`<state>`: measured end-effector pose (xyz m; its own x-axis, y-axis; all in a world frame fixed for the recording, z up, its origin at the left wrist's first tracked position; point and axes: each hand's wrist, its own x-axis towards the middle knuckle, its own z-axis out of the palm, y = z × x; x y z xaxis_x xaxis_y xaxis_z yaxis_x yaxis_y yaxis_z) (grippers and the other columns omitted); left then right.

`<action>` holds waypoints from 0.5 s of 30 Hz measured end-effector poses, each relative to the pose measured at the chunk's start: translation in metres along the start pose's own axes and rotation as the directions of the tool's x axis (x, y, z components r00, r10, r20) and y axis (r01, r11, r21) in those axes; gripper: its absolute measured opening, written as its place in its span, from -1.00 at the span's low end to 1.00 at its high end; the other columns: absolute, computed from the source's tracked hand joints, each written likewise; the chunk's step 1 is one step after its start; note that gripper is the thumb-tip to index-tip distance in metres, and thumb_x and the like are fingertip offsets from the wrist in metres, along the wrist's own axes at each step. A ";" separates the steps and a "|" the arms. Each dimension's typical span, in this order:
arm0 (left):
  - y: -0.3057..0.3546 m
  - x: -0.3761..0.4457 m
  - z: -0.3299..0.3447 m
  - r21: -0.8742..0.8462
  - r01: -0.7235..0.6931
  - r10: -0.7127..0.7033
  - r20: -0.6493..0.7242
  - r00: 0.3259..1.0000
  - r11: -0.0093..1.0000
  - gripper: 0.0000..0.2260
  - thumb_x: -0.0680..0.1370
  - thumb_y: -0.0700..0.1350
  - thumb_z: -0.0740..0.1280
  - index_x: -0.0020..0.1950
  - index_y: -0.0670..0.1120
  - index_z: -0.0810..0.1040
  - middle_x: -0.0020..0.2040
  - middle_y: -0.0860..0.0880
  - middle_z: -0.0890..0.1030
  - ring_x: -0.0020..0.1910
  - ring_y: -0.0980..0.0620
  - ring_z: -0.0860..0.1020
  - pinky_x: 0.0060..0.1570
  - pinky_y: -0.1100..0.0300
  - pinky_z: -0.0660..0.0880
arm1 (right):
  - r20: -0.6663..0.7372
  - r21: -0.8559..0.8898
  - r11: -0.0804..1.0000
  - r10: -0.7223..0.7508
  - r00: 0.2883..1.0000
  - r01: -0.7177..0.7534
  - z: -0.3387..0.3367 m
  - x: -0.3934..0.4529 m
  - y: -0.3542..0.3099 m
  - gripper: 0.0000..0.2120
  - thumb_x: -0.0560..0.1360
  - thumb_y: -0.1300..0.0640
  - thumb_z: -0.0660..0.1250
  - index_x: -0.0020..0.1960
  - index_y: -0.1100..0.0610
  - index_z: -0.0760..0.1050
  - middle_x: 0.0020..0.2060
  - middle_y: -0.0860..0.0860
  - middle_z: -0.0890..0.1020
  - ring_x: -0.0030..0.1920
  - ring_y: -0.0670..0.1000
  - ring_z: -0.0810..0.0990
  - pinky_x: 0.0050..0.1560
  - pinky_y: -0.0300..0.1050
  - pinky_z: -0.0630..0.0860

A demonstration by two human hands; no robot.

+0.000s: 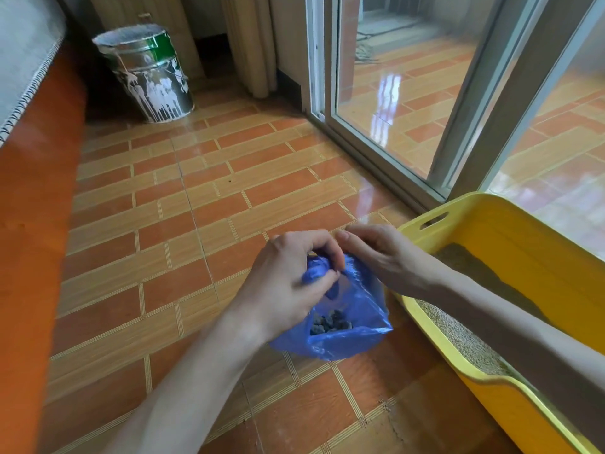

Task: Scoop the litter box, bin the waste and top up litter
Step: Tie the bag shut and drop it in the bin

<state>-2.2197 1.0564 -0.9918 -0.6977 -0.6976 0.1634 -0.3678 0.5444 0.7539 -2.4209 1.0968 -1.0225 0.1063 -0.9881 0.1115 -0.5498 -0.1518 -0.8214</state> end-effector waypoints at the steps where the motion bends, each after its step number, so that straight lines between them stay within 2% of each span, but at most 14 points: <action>1: -0.001 0.000 0.000 0.071 -0.030 0.032 -0.024 0.999 0.997 -0.82 0.51 -0.23 0.47 -0.09 0.06 0.60 -0.20 0.10 0.68 -0.18 0.10 0.66 -0.16 0.07 0.58 | -0.008 0.009 1.000 0.005 1.000 -0.005 0.000 0.000 0.002 -0.56 0.70 -0.10 0.14 -0.16 0.20 0.50 -0.35 -0.01 0.42 -0.32 -0.05 0.33 -0.31 0.08 0.34; 3: -0.002 -0.001 0.002 0.223 -0.096 0.116 -0.077 0.990 0.970 -0.73 0.46 -0.29 0.44 -0.09 0.08 0.51 -0.25 0.10 0.63 -0.25 0.06 0.62 -0.24 0.00 0.56 | -0.023 0.035 0.999 0.020 1.000 -0.019 0.002 0.000 0.005 -0.57 0.70 -0.09 0.15 -0.11 0.22 0.52 -0.34 0.06 0.46 -0.31 -0.02 0.36 -0.29 0.12 0.37; 5: -0.002 -0.002 0.004 0.326 -0.157 0.203 -0.110 0.973 0.932 -0.68 0.42 -0.34 0.43 -0.09 0.07 0.47 -0.26 0.11 0.57 -0.31 0.05 0.55 -0.32 0.00 0.51 | -0.035 0.065 0.997 0.039 0.999 -0.037 0.003 0.000 0.008 -0.62 0.70 -0.11 0.15 -0.02 0.15 0.58 -0.25 0.12 0.57 -0.27 0.10 0.47 -0.21 0.18 0.47; 7: -0.003 -0.002 0.008 0.364 -0.187 0.253 -0.143 0.957 0.912 -0.69 0.41 -0.36 0.41 -0.10 0.03 0.46 -0.24 0.11 0.54 -0.31 0.05 0.51 -0.35 0.01 0.49 | -0.032 0.137 0.986 0.102 0.994 -0.097 0.004 0.000 0.008 -0.68 0.70 -0.14 0.14 0.14 0.00 0.59 -0.06 0.09 0.66 -0.06 0.19 0.61 0.02 0.25 0.57; 10: -0.012 0.001 0.012 0.335 -0.217 0.286 -0.173 0.942 0.917 -0.69 0.42 -0.41 0.39 -0.08 0.00 0.50 -0.12 0.09 0.60 -0.20 0.00 0.59 -0.29 -0.01 0.55 | 0.055 0.353 0.905 0.235 0.970 -0.239 0.007 0.004 0.007 -0.63 0.68 -0.23 0.08 0.30 -0.14 0.54 0.11 0.11 0.68 0.16 0.19 0.64 0.27 0.26 0.53; 12: -0.018 0.000 0.012 0.246 -0.246 0.288 -0.151 0.946 0.937 -0.74 0.48 -0.42 0.36 -0.03 -0.06 0.53 -0.07 0.04 0.61 -0.11 -0.02 0.62 -0.18 -0.01 0.57 | 0.101 0.469 0.846 0.233 0.967 -0.253 0.008 0.006 0.001 -0.63 0.70 -0.15 0.07 0.28 -0.09 0.59 0.12 0.07 0.70 0.18 0.07 0.66 0.26 0.04 0.57; 14: -0.021 -0.001 0.012 0.171 -0.247 0.270 -0.126 0.955 0.954 -0.79 0.57 -0.38 0.34 0.07 -0.09 0.56 -0.01 0.04 0.60 -0.01 0.04 0.62 -0.03 0.08 0.57 | 0.091 0.554 0.800 0.218 0.972 -0.231 0.010 0.010 -0.004 -0.69 0.71 -0.01 0.15 0.22 0.07 0.63 0.06 0.05 0.72 0.09 -0.01 0.68 0.07 -0.17 0.60; 15: -0.021 -0.003 0.012 0.146 -0.236 0.255 -0.121 0.960 0.961 -0.82 0.62 -0.34 0.32 0.12 -0.09 0.56 0.03 0.05 0.60 0.04 0.08 0.61 0.04 0.15 0.55 | 0.079 0.595 0.769 0.232 0.970 -0.232 0.011 0.012 -0.004 -0.73 0.69 0.05 0.21 0.20 0.14 0.63 0.03 0.07 0.72 0.04 -0.01 0.68 0.00 -0.20 0.59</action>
<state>-2.2174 1.0520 -1.0159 -0.6889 -0.5869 0.4254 -0.2783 0.7561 0.5924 -2.4081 1.0857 -1.0239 0.0413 -0.9911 -0.1265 0.0450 0.1283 -0.9907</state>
